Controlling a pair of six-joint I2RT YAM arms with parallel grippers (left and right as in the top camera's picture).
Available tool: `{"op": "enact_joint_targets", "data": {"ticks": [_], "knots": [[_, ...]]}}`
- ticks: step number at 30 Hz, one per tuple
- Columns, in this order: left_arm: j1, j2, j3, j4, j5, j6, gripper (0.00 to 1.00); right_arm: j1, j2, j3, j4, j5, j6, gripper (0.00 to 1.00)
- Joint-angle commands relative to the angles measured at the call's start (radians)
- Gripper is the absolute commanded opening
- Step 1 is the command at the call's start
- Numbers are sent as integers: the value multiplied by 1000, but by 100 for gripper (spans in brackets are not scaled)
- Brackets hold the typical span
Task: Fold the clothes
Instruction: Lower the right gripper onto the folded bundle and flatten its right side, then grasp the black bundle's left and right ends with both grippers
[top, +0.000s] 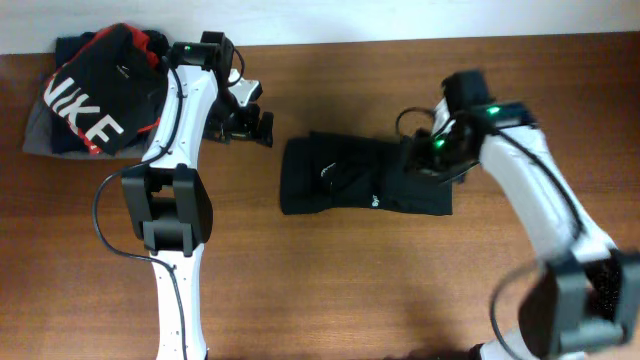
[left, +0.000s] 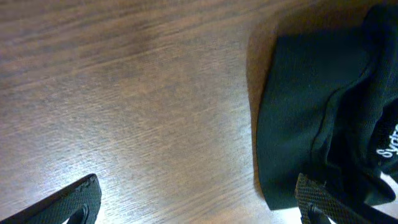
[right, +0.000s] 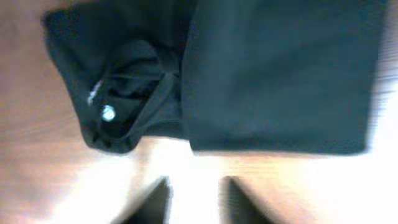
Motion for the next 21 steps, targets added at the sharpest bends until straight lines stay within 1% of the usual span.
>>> {"op": "enact_joint_targets", "data": {"ticks": [1,5,7,10,12,14,17,21], "knots": [[-2,12,-30,-5,23,13,99,-31,-103,84,-128,253,-3,99],[-1,12,-66,0,103,14,99,-63,-131,84,-198,259,-3,99],[-2,12,-95,2,171,51,99,-70,-130,84,-222,259,-23,99],[-1,12,-143,9,265,97,99,-70,-130,79,-227,259,-48,99],[-1,12,-168,18,306,103,99,-70,-130,79,-227,259,-48,99],[-2,12,-194,26,342,107,99,-70,-130,79,-227,259,-48,99],[-2,12,-248,33,404,145,99,-70,-130,79,-228,259,-48,99],[-2,12,-316,64,447,153,99,-70,-130,79,-227,259,-48,99]]}}
